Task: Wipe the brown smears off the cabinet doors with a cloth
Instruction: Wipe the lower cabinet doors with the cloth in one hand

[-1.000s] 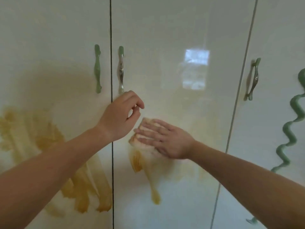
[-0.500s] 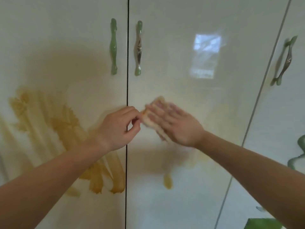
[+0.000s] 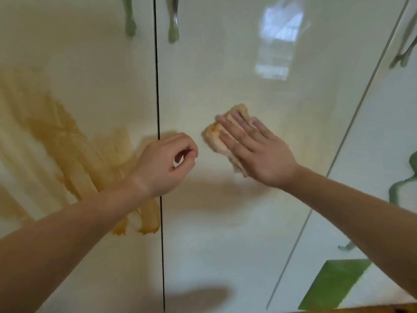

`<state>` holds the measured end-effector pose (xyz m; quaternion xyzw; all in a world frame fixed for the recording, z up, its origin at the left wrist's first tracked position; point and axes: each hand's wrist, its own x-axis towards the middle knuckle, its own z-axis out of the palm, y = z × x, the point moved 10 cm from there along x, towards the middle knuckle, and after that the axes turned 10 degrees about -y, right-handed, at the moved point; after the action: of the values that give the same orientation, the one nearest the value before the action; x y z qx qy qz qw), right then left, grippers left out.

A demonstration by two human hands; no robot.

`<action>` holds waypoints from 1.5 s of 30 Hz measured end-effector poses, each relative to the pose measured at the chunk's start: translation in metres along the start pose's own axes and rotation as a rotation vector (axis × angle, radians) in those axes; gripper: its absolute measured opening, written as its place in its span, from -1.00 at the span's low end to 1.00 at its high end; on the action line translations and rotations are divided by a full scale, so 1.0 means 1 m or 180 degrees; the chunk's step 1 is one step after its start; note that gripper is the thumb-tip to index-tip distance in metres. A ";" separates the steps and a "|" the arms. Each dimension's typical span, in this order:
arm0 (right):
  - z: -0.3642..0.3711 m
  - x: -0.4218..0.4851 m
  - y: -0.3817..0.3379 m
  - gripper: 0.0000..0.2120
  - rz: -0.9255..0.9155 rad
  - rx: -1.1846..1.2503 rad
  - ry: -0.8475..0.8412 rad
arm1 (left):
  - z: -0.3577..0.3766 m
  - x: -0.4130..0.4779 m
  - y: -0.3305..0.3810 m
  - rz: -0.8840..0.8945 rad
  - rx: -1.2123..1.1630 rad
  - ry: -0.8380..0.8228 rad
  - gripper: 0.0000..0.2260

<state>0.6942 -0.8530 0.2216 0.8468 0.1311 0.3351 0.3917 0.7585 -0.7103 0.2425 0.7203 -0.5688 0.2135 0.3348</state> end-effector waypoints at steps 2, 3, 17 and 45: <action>0.024 -0.005 -0.036 -0.38 0.0625 0.0580 0.0021 | 0.011 0.002 0.006 0.0113 -0.0072 0.0116 -0.85; 0.049 -0.023 -0.084 -0.33 0.0433 0.0563 -0.0148 | 0.017 0.000 0.009 0.0160 -0.0099 0.0141 -0.86; 0.040 -0.085 0.045 -0.43 0.1302 0.0760 0.0480 | 0.041 0.037 0.065 0.0678 -0.0206 0.0013 -0.85; -0.070 -0.034 0.272 -0.48 0.1749 0.1142 0.1053 | 0.010 0.111 0.103 0.0597 0.0082 -0.0371 -0.72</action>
<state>0.6107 -1.0083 0.4429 0.8400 0.0171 0.5319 0.1058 0.6880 -0.8063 0.3364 0.6793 -0.6495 0.2089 0.2704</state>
